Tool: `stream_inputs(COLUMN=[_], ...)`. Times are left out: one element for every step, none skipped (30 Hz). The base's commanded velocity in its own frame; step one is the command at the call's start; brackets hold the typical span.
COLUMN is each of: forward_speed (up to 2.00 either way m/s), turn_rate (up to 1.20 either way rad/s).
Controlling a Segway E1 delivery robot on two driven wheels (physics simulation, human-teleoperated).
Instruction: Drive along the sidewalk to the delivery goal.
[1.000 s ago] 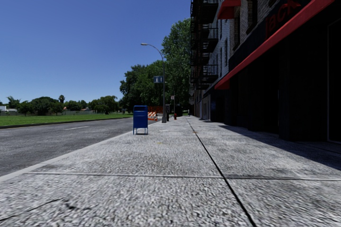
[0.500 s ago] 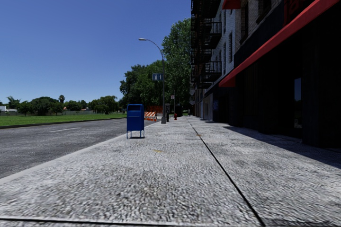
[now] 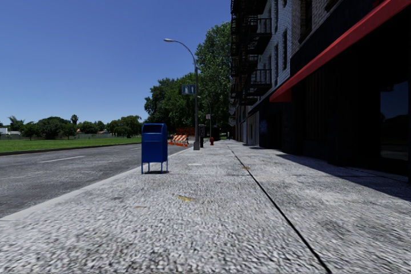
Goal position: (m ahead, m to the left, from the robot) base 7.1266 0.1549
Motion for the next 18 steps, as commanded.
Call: stream_inputs(forward_speed=[2.0, 2.0, 2.0, 2.0, 2.0, 2.0, 2.0, 2.0, 2.0, 2.0, 2.0, 2.0, 2.0, 2.0, 2.0, 2.0, 2.0, 2.0], turn_rate=[0.0, 0.0, 0.0, 0.0, 0.0, 0.0, 0.0, 0.0, 0.0, 0.0, 0.0, 0.0, 0.0, 0.0, 0.0, 0.0, 0.0, 0.0])
